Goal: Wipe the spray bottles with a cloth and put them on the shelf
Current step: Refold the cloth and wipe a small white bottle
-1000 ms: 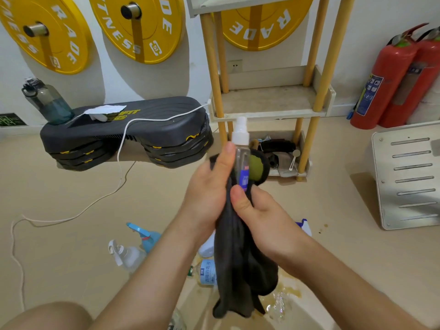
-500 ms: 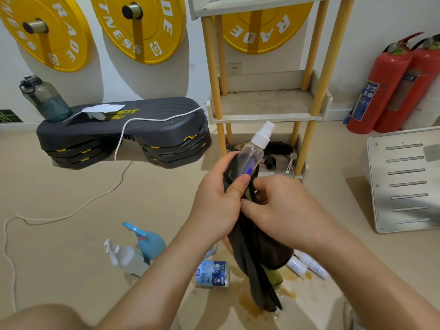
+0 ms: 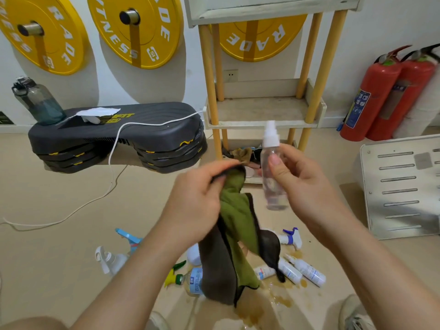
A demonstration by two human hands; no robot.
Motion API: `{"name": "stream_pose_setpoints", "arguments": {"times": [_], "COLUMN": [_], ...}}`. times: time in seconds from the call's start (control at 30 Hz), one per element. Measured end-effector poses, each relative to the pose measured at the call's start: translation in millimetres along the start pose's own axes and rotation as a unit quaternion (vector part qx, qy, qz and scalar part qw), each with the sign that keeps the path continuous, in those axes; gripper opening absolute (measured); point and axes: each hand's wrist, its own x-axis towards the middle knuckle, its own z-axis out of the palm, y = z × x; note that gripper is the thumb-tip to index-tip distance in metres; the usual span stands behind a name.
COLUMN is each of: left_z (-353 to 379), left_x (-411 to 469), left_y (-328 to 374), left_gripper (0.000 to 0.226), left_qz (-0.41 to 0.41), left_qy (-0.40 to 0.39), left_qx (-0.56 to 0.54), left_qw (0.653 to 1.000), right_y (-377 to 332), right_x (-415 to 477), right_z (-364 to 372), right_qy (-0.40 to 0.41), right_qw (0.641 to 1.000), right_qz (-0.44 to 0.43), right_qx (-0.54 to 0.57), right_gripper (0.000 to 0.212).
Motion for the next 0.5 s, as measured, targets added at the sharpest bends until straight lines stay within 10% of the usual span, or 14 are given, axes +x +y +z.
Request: {"name": "stream_pose_setpoints", "arguments": {"times": [0.1, 0.27, 0.5], "left_z": [-6, -16, -15], "left_x": [10, 15, 5], "left_y": [-1, 19, 36], "left_gripper": [0.034, 0.034, 0.035], "left_qz": [-0.133, -0.221, -0.163], "left_qy": [0.128, 0.086, -0.034], "left_qx": [-0.246, -0.597, -0.557], "left_qw": [0.951, 0.766, 0.813], "right_y": [-6, -13, -10], "right_x": [-6, -14, -14], "right_z": [2, 16, 22], "right_qy": [-0.116, -0.161, -0.206], "right_qw": [0.993, 0.986, 0.956], "right_qz": [0.012, -0.020, 0.128], "right_qx": [0.021, -0.020, 0.163], "right_gripper": [0.023, 0.021, 0.031]}}
